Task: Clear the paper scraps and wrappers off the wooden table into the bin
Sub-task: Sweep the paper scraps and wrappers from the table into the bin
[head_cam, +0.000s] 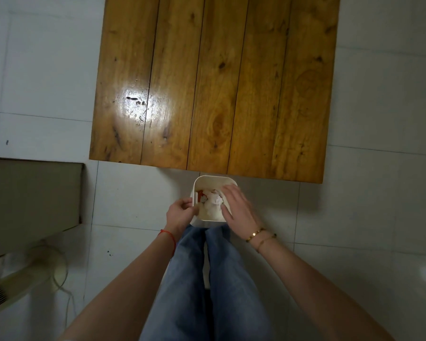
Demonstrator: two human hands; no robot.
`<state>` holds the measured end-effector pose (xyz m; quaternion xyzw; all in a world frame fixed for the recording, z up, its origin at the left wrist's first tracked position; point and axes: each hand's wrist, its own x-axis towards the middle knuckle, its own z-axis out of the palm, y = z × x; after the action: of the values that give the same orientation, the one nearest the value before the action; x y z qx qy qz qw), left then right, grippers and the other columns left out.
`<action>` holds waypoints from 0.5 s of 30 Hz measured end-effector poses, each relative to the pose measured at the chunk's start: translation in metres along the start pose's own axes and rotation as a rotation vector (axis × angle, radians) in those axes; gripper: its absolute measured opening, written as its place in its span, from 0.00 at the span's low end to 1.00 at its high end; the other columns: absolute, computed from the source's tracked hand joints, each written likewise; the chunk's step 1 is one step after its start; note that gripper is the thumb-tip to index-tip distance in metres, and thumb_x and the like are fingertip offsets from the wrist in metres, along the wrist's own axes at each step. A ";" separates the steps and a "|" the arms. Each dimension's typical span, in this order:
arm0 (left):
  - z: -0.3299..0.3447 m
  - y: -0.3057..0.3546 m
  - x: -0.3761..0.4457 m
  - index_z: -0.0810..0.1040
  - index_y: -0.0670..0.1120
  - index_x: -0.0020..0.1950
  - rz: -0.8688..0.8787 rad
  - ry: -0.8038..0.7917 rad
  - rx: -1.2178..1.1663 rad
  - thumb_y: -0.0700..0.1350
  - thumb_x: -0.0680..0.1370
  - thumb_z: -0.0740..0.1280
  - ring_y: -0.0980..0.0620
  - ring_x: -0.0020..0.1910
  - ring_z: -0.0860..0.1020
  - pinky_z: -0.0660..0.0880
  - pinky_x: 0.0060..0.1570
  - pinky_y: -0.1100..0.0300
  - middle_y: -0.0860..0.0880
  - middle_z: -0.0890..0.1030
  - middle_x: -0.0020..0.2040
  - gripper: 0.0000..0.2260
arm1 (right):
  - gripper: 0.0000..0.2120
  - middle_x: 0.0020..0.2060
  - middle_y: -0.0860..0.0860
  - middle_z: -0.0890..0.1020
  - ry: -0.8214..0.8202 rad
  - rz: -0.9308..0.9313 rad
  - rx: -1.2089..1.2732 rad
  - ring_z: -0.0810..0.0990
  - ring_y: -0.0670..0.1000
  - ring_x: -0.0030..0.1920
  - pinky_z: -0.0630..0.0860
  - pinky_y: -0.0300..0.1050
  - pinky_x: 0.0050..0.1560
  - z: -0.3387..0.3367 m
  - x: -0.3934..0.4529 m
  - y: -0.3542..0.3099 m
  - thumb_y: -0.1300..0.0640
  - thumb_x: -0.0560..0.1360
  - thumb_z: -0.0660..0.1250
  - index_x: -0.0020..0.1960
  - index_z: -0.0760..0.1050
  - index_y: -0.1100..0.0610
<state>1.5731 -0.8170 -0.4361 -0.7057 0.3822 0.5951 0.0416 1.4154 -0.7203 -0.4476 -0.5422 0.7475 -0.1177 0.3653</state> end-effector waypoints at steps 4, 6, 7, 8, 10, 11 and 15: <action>-0.007 -0.001 -0.024 0.80 0.42 0.55 0.034 -0.017 -0.011 0.35 0.69 0.68 0.45 0.51 0.80 0.78 0.52 0.54 0.43 0.83 0.49 0.15 | 0.26 0.73 0.54 0.63 0.108 0.227 0.014 0.60 0.53 0.73 0.60 0.47 0.72 -0.015 -0.019 -0.005 0.52 0.79 0.56 0.74 0.57 0.58; -0.012 0.001 -0.038 0.80 0.42 0.55 0.052 -0.025 -0.020 0.35 0.69 0.68 0.46 0.51 0.80 0.77 0.49 0.57 0.44 0.83 0.49 0.15 | 0.26 0.73 0.55 0.64 0.091 0.331 0.058 0.61 0.53 0.72 0.61 0.48 0.71 -0.024 -0.028 -0.009 0.51 0.79 0.57 0.74 0.57 0.59; -0.015 0.004 -0.045 0.80 0.42 0.55 0.061 -0.027 -0.029 0.35 0.69 0.68 0.46 0.51 0.80 0.77 0.47 0.58 0.44 0.83 0.49 0.15 | 0.26 0.72 0.55 0.65 0.077 0.383 0.099 0.63 0.54 0.71 0.63 0.48 0.70 -0.028 -0.033 -0.012 0.51 0.79 0.57 0.74 0.57 0.59; -0.018 0.006 -0.052 0.80 0.42 0.55 0.073 -0.029 -0.036 0.35 0.69 0.69 0.47 0.51 0.80 0.76 0.46 0.60 0.45 0.83 0.49 0.15 | 0.25 0.71 0.56 0.66 0.061 0.425 0.148 0.65 0.55 0.70 0.65 0.48 0.67 -0.032 -0.037 -0.015 0.51 0.79 0.57 0.74 0.59 0.60; -0.025 0.014 -0.065 0.80 0.42 0.56 0.100 -0.033 -0.039 0.36 0.70 0.69 0.48 0.50 0.80 0.76 0.44 0.61 0.45 0.83 0.49 0.15 | 0.21 0.66 0.58 0.71 0.038 0.467 0.253 0.71 0.57 0.65 0.69 0.47 0.61 -0.041 -0.043 -0.022 0.52 0.80 0.56 0.70 0.65 0.60; -0.029 0.018 -0.072 0.80 0.42 0.56 0.115 -0.035 -0.041 0.36 0.70 0.69 0.49 0.49 0.80 0.76 0.43 0.62 0.45 0.83 0.49 0.14 | 0.18 0.61 0.58 0.75 0.037 0.472 0.304 0.74 0.57 0.61 0.70 0.46 0.57 -0.046 -0.045 -0.027 0.53 0.80 0.56 0.66 0.69 0.60; -0.042 0.038 -0.091 0.80 0.41 0.54 0.185 -0.020 -0.068 0.35 0.71 0.69 0.51 0.45 0.79 0.75 0.38 0.67 0.48 0.82 0.45 0.13 | 0.10 0.44 0.56 0.80 0.063 0.435 0.427 0.77 0.55 0.44 0.70 0.43 0.38 -0.069 -0.045 -0.048 0.56 0.79 0.57 0.50 0.75 0.58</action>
<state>1.5848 -0.8211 -0.3294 -0.6623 0.4249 0.6162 -0.0340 1.4105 -0.7134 -0.3528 -0.2765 0.8152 -0.2080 0.4645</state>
